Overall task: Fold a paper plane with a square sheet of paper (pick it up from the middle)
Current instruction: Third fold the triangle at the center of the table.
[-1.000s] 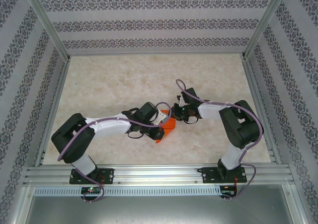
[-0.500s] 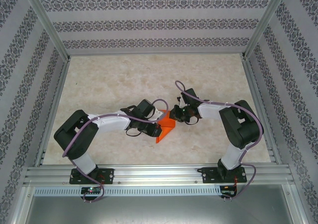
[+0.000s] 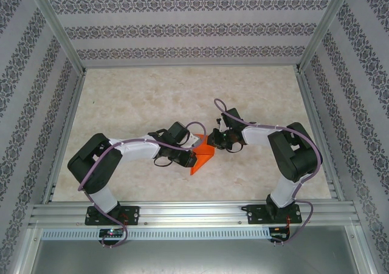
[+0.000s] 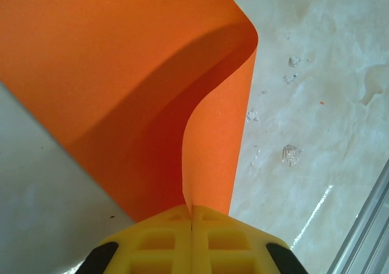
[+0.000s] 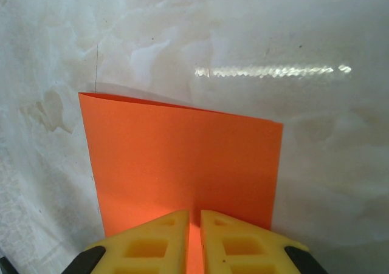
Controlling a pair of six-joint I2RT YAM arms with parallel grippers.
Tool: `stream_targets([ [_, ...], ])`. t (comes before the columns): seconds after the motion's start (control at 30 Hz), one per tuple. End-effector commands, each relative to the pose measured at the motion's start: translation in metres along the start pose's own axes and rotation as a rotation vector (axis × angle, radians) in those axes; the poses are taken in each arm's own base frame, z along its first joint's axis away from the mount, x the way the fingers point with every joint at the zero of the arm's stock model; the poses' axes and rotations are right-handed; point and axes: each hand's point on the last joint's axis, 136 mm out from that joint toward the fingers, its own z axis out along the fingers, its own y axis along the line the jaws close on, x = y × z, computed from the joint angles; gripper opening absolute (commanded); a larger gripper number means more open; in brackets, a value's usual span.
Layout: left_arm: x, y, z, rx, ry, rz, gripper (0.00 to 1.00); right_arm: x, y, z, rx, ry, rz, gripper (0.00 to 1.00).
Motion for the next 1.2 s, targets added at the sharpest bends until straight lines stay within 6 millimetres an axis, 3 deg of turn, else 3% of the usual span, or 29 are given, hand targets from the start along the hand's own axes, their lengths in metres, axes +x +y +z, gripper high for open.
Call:
stream_targets([
  [0.0, -0.002, 0.012, 0.002, -0.034, -0.005, 0.019, 0.05, 0.0, -0.003, 0.006, 0.029, 0.001, -0.019, 0.14],
  [0.43, -0.007, 0.014, -0.002, -0.063, -0.015, 0.041, 0.06, 0.002, -0.008, 0.008, 0.052, 0.005, -0.013, 0.14],
  [1.17, 0.004, 0.026, 0.003, -0.102, 0.008, 0.015, 0.06, 0.003, -0.012, 0.01, 0.072, 0.004, -0.004, 0.14],
])
